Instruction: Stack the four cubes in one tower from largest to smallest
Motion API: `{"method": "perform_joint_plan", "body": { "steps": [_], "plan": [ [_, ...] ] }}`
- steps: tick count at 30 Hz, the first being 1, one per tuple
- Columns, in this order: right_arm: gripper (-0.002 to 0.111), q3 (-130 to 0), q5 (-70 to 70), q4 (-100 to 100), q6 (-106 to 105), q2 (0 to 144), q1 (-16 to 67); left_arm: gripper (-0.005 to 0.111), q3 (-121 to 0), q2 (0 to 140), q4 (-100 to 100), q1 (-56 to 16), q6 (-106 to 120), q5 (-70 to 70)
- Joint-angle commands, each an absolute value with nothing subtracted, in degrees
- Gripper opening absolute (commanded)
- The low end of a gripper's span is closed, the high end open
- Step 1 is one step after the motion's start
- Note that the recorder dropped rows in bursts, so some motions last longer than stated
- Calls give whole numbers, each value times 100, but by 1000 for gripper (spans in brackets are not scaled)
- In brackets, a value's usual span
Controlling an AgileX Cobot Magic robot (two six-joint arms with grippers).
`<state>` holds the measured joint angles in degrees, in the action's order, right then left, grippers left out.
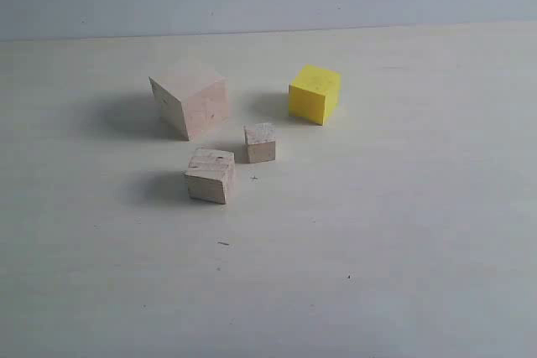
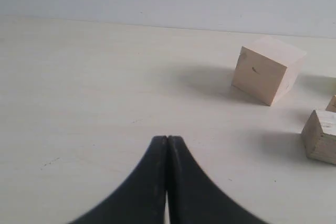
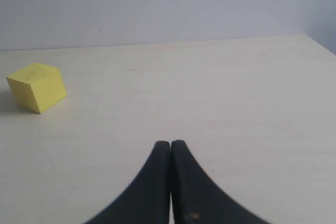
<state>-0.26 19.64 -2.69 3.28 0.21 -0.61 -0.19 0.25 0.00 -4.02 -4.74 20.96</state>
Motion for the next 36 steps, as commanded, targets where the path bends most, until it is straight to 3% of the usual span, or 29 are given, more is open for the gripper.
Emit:
{"method": "perform_joint_plan", "body": {
  "steps": [1, 16, 24, 36],
  "plan": [
    [0, 0, 1929, -289, 294, 0, -96, 0, 0, 0, 0, -399, -457, 2043],
    [0, 0, 1929, -289, 294, 0, -96, 0, 0, 0, 0, -399, -454, 1975],
    [0, 0, 1929, -289, 294, 0, -96, 0, 0, 0, -140, -399, -493, 106],
    [0, 0, 1929, -289, 294, 0, -96, 0, 0, 0, -99, -399, -473, -331]
  ]
}}
